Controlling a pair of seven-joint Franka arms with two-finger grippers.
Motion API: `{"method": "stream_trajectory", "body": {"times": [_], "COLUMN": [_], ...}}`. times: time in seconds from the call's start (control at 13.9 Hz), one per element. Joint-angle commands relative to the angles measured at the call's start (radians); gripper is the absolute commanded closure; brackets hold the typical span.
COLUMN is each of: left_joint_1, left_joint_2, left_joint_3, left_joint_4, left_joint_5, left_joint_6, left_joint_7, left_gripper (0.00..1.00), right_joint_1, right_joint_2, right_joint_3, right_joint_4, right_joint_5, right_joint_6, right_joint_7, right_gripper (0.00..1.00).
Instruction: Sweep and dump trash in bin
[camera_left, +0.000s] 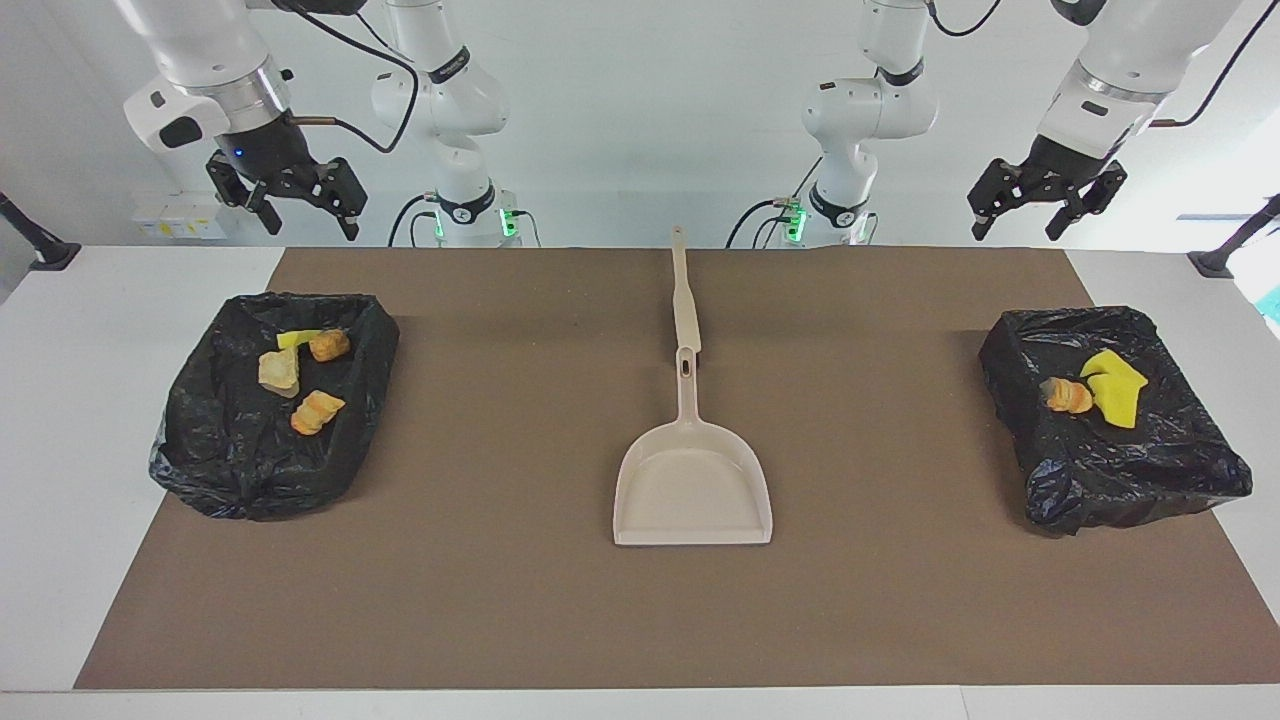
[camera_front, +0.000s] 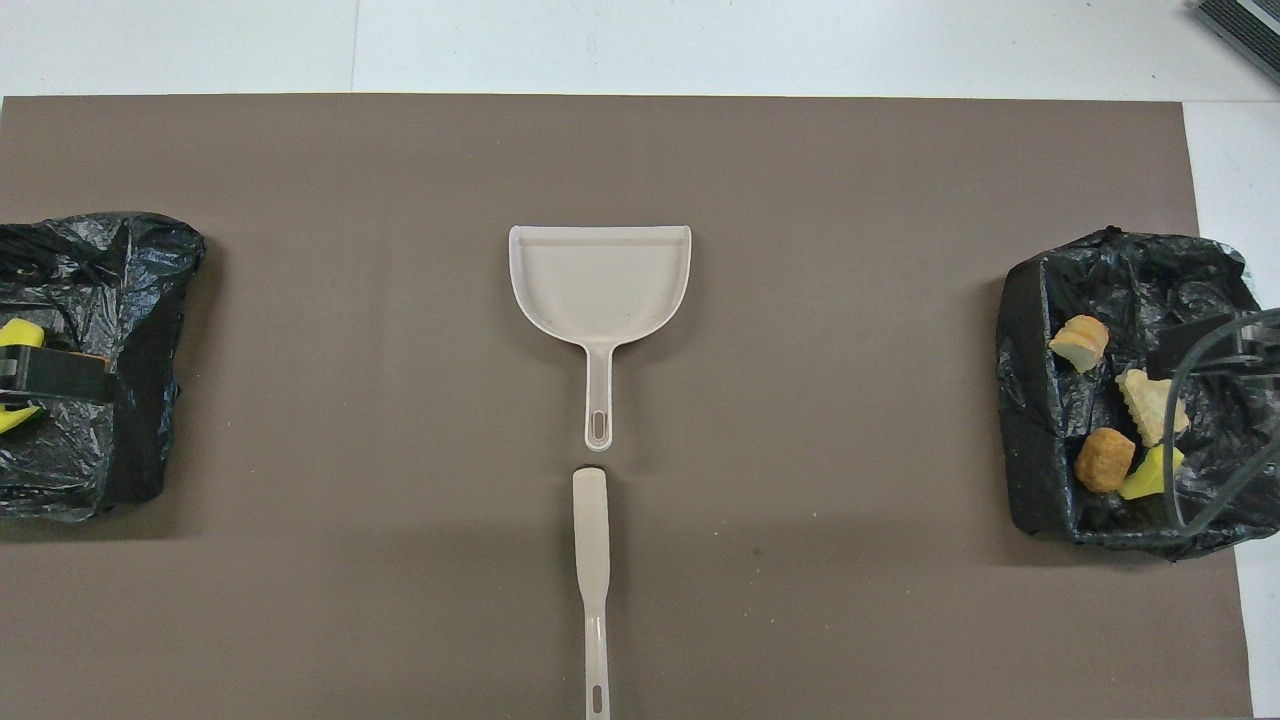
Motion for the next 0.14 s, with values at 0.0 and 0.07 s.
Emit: {"method": "stream_trajectory", "body": {"times": [0.0, 0.07], "left_joint_1": [0.003, 0.003], "left_joint_2": [-0.007, -0.007], "left_joint_3": [0.003, 0.003], "left_joint_4": [-0.008, -0.008], "left_joint_5": [-0.010, -0.010], "left_joint_6": [0.008, 0.004], "left_joint_7": [-0.009, -0.005], "left_gripper": [0.00, 0.00], "right_joint_1": [-0.002, -0.002], "right_joint_2": [0.001, 0.001], "right_joint_3": [0.002, 0.002], "right_joint_4": [0.009, 0.009], "right_joint_5": [0.012, 0.012], "right_joint_6": [-0.008, -0.008], "right_joint_7": [0.019, 0.019], "right_gripper": [0.00, 0.00]}}
